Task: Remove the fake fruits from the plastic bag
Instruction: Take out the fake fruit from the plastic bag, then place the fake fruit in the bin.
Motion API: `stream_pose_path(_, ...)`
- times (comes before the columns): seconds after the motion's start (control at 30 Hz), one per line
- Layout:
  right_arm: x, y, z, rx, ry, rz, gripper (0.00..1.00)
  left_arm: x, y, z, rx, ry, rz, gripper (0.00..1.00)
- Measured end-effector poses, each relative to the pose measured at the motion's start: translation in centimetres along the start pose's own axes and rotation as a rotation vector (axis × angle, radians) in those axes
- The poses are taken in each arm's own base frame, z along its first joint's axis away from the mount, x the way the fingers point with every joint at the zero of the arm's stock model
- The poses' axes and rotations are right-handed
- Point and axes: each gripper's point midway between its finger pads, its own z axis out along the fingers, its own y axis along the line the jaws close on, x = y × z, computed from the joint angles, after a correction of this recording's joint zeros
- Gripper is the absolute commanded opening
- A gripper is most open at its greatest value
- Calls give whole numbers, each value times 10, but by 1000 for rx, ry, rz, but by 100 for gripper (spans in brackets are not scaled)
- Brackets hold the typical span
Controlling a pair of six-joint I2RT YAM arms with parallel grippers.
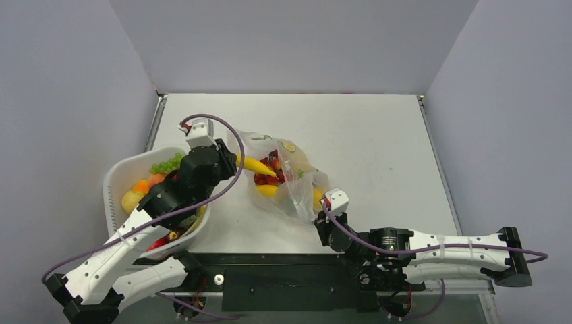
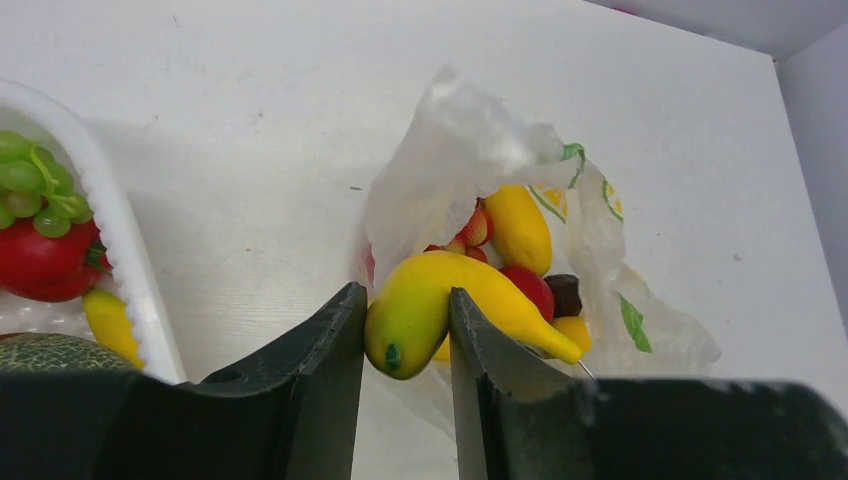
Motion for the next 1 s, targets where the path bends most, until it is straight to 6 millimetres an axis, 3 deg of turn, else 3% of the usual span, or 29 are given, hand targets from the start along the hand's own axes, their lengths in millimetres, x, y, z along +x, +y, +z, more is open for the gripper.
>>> stream_pose_path(0.43,1,1,2,-2,5,-11,0,2,6,6,-27,37,90,0)
stream_pose_path(0.53,1,1,2,-2,5,-15,0,-8,10,-3,-7,29,93,0)
stream_pose_path(0.67,1,0,3,-1,6,-19,0,-40,17,-24,-25,-30,111,0)
stream_pose_path(0.8,1,0,3,-2,6,-17,0,-70,51,-55,-136,-145,103,0)
stream_pose_path(1.0,0,0,3,-3,6,-16,0,-81,111,-87,-357,-266,89,0)
